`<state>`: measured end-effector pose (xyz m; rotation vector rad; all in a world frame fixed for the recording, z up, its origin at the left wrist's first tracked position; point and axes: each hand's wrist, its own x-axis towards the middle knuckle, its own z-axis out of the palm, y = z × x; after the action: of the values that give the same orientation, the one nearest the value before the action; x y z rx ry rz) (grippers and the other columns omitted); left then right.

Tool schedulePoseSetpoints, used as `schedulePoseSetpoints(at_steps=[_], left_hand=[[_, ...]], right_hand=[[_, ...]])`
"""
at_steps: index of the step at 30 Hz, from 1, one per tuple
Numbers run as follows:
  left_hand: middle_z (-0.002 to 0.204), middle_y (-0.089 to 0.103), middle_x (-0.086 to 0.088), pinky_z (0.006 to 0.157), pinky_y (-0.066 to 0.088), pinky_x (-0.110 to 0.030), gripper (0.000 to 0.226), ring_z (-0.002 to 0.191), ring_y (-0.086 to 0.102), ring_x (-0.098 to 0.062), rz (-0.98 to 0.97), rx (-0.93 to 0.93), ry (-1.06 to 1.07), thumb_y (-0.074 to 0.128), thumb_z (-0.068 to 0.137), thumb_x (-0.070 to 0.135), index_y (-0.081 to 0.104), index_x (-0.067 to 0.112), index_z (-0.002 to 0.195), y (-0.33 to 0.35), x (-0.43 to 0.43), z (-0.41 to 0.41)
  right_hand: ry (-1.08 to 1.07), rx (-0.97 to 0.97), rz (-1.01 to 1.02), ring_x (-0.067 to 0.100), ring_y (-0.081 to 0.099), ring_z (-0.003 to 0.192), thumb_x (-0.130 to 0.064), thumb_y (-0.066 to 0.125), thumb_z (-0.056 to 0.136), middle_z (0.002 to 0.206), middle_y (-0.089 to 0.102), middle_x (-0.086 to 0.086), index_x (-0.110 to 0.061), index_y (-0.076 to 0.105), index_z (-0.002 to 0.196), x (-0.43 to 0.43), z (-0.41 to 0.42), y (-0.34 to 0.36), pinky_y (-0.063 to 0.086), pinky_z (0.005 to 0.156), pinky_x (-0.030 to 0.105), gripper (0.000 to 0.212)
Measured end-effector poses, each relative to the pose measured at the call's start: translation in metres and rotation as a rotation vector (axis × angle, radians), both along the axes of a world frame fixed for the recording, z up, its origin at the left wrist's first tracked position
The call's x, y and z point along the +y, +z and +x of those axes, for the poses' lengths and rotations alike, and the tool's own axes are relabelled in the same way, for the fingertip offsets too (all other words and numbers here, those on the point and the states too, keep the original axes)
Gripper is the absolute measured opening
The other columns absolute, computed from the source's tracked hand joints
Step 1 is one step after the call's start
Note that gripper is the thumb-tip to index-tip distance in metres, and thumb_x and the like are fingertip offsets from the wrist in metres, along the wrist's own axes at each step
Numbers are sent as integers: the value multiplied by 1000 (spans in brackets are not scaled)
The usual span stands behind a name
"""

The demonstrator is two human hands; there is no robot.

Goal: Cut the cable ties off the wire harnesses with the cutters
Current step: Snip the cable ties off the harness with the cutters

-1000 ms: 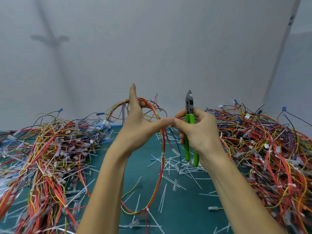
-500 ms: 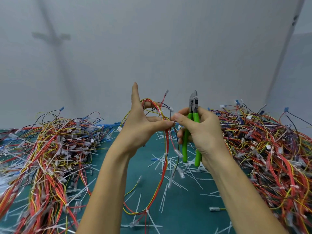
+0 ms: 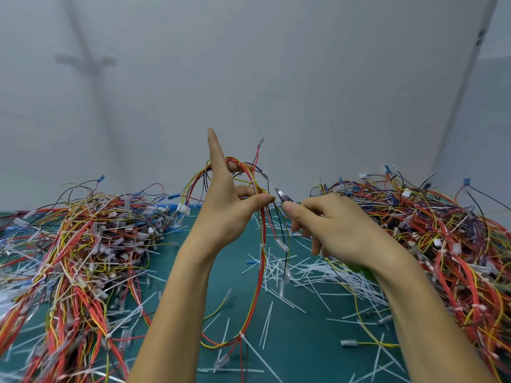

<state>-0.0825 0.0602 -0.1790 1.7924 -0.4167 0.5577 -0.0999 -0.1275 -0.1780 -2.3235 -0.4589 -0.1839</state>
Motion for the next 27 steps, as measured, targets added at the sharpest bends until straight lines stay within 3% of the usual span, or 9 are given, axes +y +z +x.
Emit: schedulePoseSetpoints(at_steps=[4, 7, 11, 14, 20, 23, 27], left_hand=[[123, 48, -16, 82, 58, -27, 125, 72, 68, -27, 5, -19, 19, 74, 80, -5, -21, 38, 150, 0, 1, 0], [122, 48, -17, 81, 58, -28, 125, 68, 65, -20, 12, -21, 15, 74, 80, -6, -21, 38, 150, -1, 1, 0], [125, 47, -17, 84, 59, -34, 126, 78, 68, -34, 15, -3, 8, 74, 80, -5, -22, 39, 149, -1, 0, 1], [125, 48, -16, 86, 58, -38, 127, 80, 69, -34, 17, 13, 5, 74, 80, -4, -22, 41, 148, 0, 1, 1], [120, 48, -12, 83, 59, -32, 128, 78, 70, -31, 27, 34, 16, 76, 79, -3, -22, 40, 149, 0, 2, 1], [118, 48, -7, 83, 59, -32, 127, 78, 71, -29, 42, 42, 22, 76, 79, -3, -22, 38, 149, 0, 2, 0], [122, 47, -12, 87, 58, -38, 127, 82, 70, -33, 35, 62, 29, 76, 80, -2, -22, 38, 149, -1, 1, 1]], right_hand=[[7, 19, -44, 11, 66, 47, -61, 43, 95, 70, 68, 13, -21, 67, 71, -4, 3, -2, 53, 60, 34, 52], [21, 46, -46, 12, 67, 49, -61, 43, 95, 72, 67, 7, -21, 68, 72, -5, 3, -3, 52, 55, 31, 51], [37, 54, -45, 12, 67, 50, -61, 42, 94, 73, 66, 4, -21, 67, 74, -3, 3, -4, 52, 55, 31, 52], [35, 43, -56, 11, 67, 50, -61, 40, 95, 74, 67, 7, -23, 66, 73, 0, 2, -3, 53, 58, 35, 51], [30, 19, -66, 16, 64, 48, -59, 42, 96, 70, 65, 10, -21, 65, 67, 2, 0, -1, 52, 56, 35, 52], [13, -2, -91, 5, 53, 42, -58, 43, 96, 59, 61, 0, -21, 66, 64, 3, 0, 0, 46, 55, 31, 54], [14, 6, -73, 0, 50, 39, -55, 44, 97, 57, 60, -1, -21, 64, 61, 5, 1, -1, 42, 53, 26, 53]])
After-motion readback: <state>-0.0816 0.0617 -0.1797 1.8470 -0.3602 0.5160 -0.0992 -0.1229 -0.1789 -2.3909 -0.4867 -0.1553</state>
